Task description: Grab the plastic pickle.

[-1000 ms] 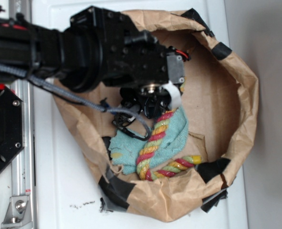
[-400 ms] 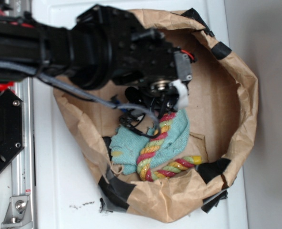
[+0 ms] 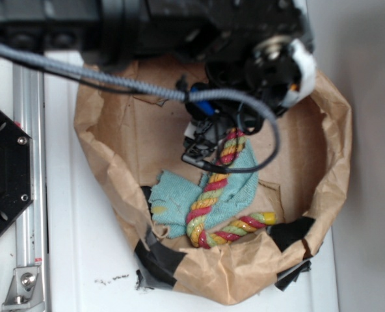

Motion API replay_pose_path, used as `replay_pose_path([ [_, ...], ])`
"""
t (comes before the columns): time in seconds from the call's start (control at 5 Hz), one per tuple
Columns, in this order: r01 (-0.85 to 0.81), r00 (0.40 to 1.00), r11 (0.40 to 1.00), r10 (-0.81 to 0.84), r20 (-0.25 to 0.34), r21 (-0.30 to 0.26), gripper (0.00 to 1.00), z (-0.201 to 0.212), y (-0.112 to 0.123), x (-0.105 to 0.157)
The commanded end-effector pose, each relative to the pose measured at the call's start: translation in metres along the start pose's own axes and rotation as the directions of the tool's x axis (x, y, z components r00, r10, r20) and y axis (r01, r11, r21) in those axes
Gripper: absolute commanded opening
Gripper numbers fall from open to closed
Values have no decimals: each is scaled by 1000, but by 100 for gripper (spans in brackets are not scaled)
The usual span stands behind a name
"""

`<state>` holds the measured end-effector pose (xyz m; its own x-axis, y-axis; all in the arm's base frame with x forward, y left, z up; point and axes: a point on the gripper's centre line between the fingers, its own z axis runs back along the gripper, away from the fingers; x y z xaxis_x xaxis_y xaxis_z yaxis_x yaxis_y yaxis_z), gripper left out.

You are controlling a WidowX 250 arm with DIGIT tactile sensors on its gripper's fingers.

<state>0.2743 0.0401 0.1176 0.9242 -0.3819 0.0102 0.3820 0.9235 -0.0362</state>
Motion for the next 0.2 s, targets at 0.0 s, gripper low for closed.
replay_pose_path([
  [0.0,-133,991,990,134,-24,35,0,29,-31,13],
])
